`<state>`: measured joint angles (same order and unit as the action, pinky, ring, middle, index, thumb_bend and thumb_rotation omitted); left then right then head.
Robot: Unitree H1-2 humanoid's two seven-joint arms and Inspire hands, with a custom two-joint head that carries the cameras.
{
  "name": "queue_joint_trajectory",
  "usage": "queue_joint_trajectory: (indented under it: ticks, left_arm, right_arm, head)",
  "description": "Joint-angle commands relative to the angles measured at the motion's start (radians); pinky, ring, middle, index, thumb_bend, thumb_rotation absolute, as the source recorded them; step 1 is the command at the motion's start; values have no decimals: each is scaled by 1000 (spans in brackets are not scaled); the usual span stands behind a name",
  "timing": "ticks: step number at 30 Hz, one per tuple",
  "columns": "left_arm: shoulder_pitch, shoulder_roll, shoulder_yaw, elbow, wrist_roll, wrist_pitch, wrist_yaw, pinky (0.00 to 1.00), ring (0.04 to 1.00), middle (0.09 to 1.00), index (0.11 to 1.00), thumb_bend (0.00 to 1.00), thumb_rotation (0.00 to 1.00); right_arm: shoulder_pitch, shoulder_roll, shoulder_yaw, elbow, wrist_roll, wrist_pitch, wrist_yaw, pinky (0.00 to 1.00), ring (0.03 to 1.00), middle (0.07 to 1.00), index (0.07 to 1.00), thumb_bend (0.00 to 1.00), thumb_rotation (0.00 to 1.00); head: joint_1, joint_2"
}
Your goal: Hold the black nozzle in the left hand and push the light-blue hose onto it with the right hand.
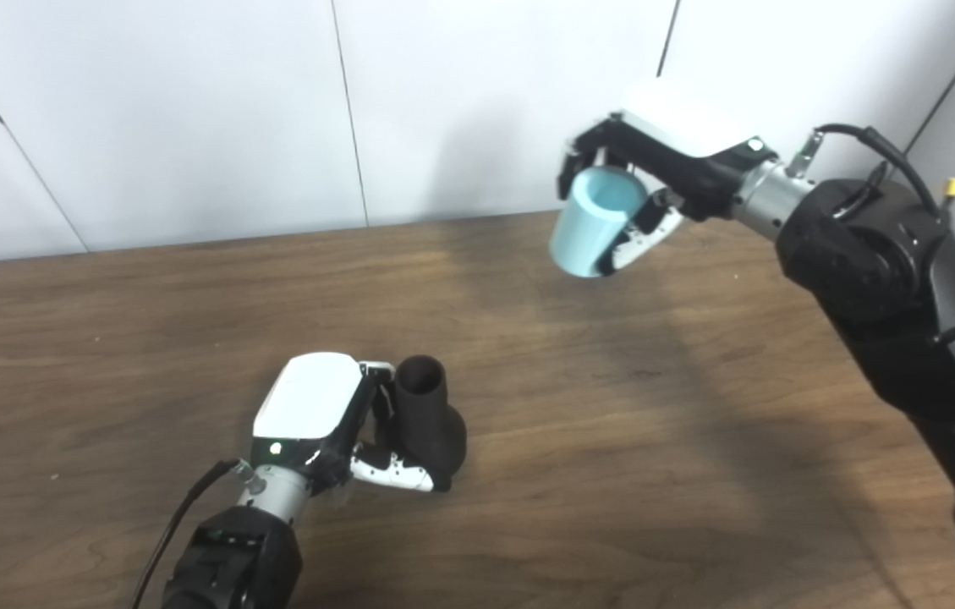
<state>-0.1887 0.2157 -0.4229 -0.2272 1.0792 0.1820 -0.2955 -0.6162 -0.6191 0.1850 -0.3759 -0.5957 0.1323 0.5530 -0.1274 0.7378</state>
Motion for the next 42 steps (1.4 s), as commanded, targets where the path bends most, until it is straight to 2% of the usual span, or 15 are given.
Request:
queue_joint_trajectory:
  ticks: [1, 5, 8, 15, 24, 27, 30, 35, 42]
  left_arm:
    - [4, -7, -22, 1, 8, 0, -42, 429, 481, 513, 460, 502, 0]
    - [2, -14, -31, 1, 22, 10, -43, 433, 488, 514, 458, 502, 0]
    - [1, -21, -35, 2, 31, 15, -46, 425, 485, 512, 460, 502, 0]
    - [-9, -33, -44, 5, 57, 27, -75, 414, 480, 509, 464, 503, 0]
    - [-18, -53, -52, -1, 87, 52, -110, 424, 485, 516, 454, 502, 0]
    - [-18, -55, -53, -2, 93, 56, -113, 428, 489, 517, 452, 502, 0]
    - [-21, -55, -57, -1, 101, 59, -120, 431, 490, 515, 455, 502, 0]
    - [-21, -60, -56, -4, 99, 60, -122, 436, 493, 515, 453, 502, 0]
    - [-19, -63, -57, -11, 105, 58, -115, 434, 493, 517, 449, 501, 0]
  right_arm:
    - [-51, -7, -13, -39, 9, -11, 2, 383, 380, 494, 516, 517, 0]
    - [-54, 22, -7, -79, 53, 0, 33, 360, 373, 479, 530, 515, 0]
    - [-60, 39, 6, -109, 59, 18, 64, 436, 391, 475, 526, 517, 0]
    - [-81, 90, 34, -158, 65, 71, 128, 350, 376, 476, 533, 515, 0]
    - [-78, 107, 49, -198, 66, 133, 194, 326, 363, 471, 537, 512, 0]
    - [-66, 114, 53, -199, 71, 150, 199, 337, 369, 484, 534, 513, 0]
    - [-56, 122, 58, -189, 87, 137, 190, 384, 393, 499, 507, 517, 0]
    - [-58, 130, 63, -182, 100, 131, 187, 356, 369, 484, 537, 512, 0]
    - [-61, 139, 68, -171, 98, 126, 184, 359, 376, 486, 526, 514, 0]
  head:
    - [7, 2]
    - [28, 6]
    - [42, 10]
    - [59, 12]
    - [70, 20]
    - [72, 22]
    - [72, 24]
    - [75, 26]
    - [81, 36]
